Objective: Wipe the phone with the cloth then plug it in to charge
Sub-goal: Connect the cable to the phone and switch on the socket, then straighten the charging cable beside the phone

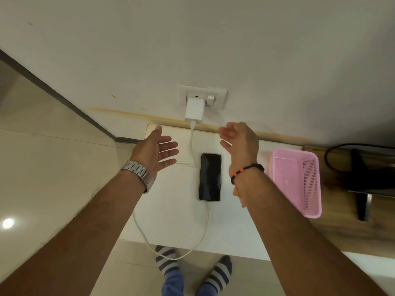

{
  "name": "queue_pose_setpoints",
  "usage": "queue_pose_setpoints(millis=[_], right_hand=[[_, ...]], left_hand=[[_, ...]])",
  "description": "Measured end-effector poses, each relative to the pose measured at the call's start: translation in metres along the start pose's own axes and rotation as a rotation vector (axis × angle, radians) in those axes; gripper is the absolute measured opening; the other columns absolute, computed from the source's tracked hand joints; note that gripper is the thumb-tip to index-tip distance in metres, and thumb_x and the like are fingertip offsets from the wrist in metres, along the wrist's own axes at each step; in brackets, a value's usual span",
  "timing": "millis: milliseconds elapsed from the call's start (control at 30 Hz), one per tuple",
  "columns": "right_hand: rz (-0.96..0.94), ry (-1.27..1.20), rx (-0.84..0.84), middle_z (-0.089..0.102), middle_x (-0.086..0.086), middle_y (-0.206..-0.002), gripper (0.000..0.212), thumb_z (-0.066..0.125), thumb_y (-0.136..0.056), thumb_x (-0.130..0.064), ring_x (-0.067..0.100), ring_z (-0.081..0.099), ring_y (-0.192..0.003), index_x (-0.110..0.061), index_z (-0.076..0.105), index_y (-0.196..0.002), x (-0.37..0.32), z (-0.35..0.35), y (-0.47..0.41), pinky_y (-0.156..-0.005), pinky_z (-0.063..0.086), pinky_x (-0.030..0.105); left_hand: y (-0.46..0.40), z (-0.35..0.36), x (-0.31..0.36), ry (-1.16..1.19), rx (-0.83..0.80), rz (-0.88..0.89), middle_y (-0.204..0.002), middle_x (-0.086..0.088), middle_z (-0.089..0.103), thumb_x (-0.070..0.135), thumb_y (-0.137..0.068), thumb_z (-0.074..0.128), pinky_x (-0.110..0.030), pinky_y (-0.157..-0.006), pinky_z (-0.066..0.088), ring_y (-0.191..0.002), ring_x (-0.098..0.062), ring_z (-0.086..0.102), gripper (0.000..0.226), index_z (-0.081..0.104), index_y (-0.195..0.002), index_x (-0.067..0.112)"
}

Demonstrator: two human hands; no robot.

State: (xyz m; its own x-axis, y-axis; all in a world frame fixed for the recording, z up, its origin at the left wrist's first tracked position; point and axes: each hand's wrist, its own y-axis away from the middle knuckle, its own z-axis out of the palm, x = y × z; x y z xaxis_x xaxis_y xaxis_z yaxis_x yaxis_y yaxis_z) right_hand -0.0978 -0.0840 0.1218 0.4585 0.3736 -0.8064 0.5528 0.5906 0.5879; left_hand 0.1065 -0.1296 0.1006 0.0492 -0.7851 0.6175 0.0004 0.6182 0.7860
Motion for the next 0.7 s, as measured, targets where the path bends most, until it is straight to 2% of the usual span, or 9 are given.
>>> queue_pose_setpoints(millis=[67, 100, 200, 300, 367, 467, 567, 700], right_hand=[[0.031, 0.038, 0.076, 0.077, 0.007, -0.079, 0.020, 0.054, -0.091, -0.020, 0.016, 0.072, -0.076, -0.010, 0.071, -0.087, 0.018, -0.026, 0.002, -0.075, 0.057, 0.035], [0.067, 0.056, 0.103, 0.075, 0.005, -0.075, 0.020, 0.055, -0.091, -0.021, 0.016, 0.071, -0.074, -0.011, 0.070, -0.085, 0.029, -0.040, 0.002, -0.073, 0.055, 0.033], [0.177, 0.129, 0.148, 0.076, 0.008, -0.079, 0.019, 0.059, -0.091, -0.020, 0.023, 0.069, -0.080, -0.007, 0.073, -0.089, 0.060, -0.079, 0.004, -0.076, 0.055, 0.038], [0.255, 0.170, 0.198, 0.075, 0.017, -0.086, 0.016, 0.059, -0.087, -0.013, 0.027, 0.066, -0.076, -0.005, 0.073, -0.086, 0.082, -0.108, 0.011, -0.070, 0.055, 0.036], [0.296, 0.215, 0.208, 0.074, 0.016, -0.086, 0.016, 0.057, -0.090, -0.012, 0.028, 0.067, -0.079, -0.008, 0.070, -0.083, 0.093, -0.122, 0.017, -0.078, 0.059, 0.039], [0.343, 0.258, 0.204, 0.073, 0.015, -0.087, 0.019, 0.053, -0.095, -0.012, 0.028, 0.068, -0.084, -0.002, 0.069, -0.096, 0.107, -0.140, 0.026, -0.090, 0.058, 0.045], [0.381, 0.273, 0.212, 0.074, 0.016, -0.090, 0.022, 0.052, -0.098, -0.013, 0.029, 0.069, -0.085, 0.000, 0.068, -0.105, 0.118, -0.151, 0.032, -0.093, 0.058, 0.047], [0.414, 0.281, 0.195, 0.074, 0.017, -0.091, 0.019, 0.054, -0.100, -0.013, 0.029, 0.069, -0.087, -0.002, 0.069, -0.104, 0.127, -0.158, 0.038, -0.094, 0.057, 0.048]], left_hand=[[-0.001, -0.004, -0.005, -0.002, 0.029, 0.011, -0.105, -0.010, 0.081, 0.045, -0.100, 0.059, -0.048, -0.085, 0.064, -0.095, -0.028, 0.079, 0.039, 0.072, -0.110, 0.009], [-0.002, -0.006, -0.007, -0.002, 0.044, 0.016, -0.104, -0.011, 0.081, 0.039, -0.100, 0.059, -0.048, -0.086, 0.063, -0.095, -0.028, 0.079, 0.034, 0.072, -0.109, 0.009], [-0.004, -0.014, -0.015, -0.001, 0.068, 0.032, -0.097, -0.009, 0.080, 0.029, -0.099, 0.058, -0.047, -0.085, 0.064, -0.088, -0.027, 0.078, 0.024, 0.073, -0.103, 0.010], [-0.007, -0.021, -0.022, 0.002, 0.086, 0.027, -0.092, -0.008, 0.079, 0.026, -0.099, 0.058, -0.044, -0.079, 0.065, -0.084, -0.026, 0.077, 0.021, 0.072, -0.098, 0.010], [-0.008, -0.024, -0.026, 0.005, 0.100, 0.013, -0.091, -0.008, 0.078, 0.023, -0.099, 0.057, -0.043, -0.078, 0.064, -0.082, -0.026, 0.076, 0.020, 0.072, -0.095, 0.010], [-0.009, -0.028, -0.033, 0.003, 0.116, 0.008, -0.091, -0.008, 0.076, 0.022, -0.099, 0.055, -0.044, -0.080, 0.063, -0.081, -0.026, 0.075, 0.020, 0.070, -0.093, 0.010], [-0.010, -0.030, -0.039, 0.011, 0.123, -0.005, -0.091, -0.008, 0.075, 0.024, -0.101, 0.054, -0.044, -0.079, 0.062, -0.081, -0.026, 0.073, 0.021, 0.069, -0.092, 0.011], [-0.011, -0.031, -0.044, 0.020, 0.127, -0.020, -0.092, -0.008, 0.075, 0.026, -0.101, 0.055, -0.043, -0.076, 0.061, -0.083, -0.027, 0.073, 0.022, 0.068, -0.092, 0.011]])
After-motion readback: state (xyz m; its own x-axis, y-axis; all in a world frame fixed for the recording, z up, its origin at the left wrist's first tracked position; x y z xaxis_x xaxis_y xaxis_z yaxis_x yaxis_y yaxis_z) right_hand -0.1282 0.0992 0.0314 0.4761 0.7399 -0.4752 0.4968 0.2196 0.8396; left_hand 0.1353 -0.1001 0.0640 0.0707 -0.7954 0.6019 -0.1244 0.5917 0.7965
